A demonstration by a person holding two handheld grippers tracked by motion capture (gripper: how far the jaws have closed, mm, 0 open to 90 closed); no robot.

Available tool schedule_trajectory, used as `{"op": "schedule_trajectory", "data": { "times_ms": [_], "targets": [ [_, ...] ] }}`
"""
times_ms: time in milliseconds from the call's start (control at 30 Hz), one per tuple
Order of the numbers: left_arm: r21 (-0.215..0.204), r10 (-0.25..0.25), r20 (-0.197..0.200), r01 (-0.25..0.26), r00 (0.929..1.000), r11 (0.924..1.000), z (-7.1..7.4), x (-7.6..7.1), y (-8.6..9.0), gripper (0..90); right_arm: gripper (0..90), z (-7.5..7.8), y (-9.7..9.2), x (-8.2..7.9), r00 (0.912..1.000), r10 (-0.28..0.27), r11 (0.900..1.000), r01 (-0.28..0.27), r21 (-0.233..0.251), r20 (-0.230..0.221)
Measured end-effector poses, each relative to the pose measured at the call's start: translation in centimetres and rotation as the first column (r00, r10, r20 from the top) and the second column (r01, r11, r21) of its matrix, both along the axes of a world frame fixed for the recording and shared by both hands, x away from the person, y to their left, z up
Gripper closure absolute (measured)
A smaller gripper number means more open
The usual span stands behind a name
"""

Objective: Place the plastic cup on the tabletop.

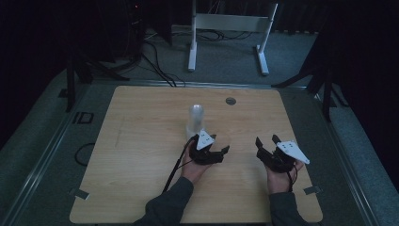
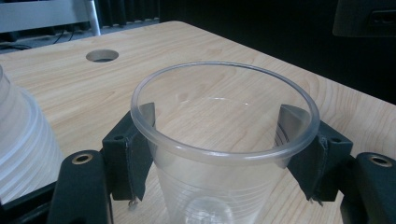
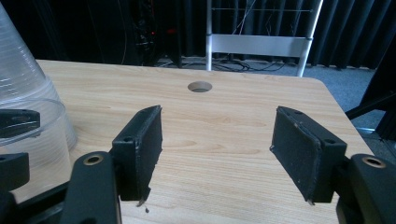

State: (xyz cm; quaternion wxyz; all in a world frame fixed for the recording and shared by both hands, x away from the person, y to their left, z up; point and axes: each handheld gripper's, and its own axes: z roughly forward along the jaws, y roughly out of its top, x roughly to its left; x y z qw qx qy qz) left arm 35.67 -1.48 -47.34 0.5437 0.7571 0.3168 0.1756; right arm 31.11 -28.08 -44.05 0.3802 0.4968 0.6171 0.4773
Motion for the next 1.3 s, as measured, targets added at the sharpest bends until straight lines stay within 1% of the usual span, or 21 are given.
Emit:
{"op": "schedule_trajectory", "data": {
  "times_ms": [667, 1033, 1300],
  "targets": [
    [-0.009, 0.007, -0.002, -0.007, 1.0000, 0.9999, -0.4, 0.1, 0.5, 29.6, 33.1, 0.0, 0.0, 0.0, 1.0000, 0.001, 1.0000, -0.001, 0.000, -0.001],
    [-0.002, 0.008, -0.009, -0.008, 0.9999, 1.0000, -0.7, 0.1, 0.9, 29.2, 33.1, -0.1, 0.0, 0.0, 1.0000, 0.002, 1.0000, -0.002, 0.000, -0.003],
    [-0.005, 0.009, -0.012, -0.009, 0.9999, 0.9999, -0.9, 0.2, 1.1, 29.0, 33.1, -0.1, 0.1, 0.0, 1.0000, 0.003, 1.0000, -0.003, -0.001, -0.003]
  ]
}}
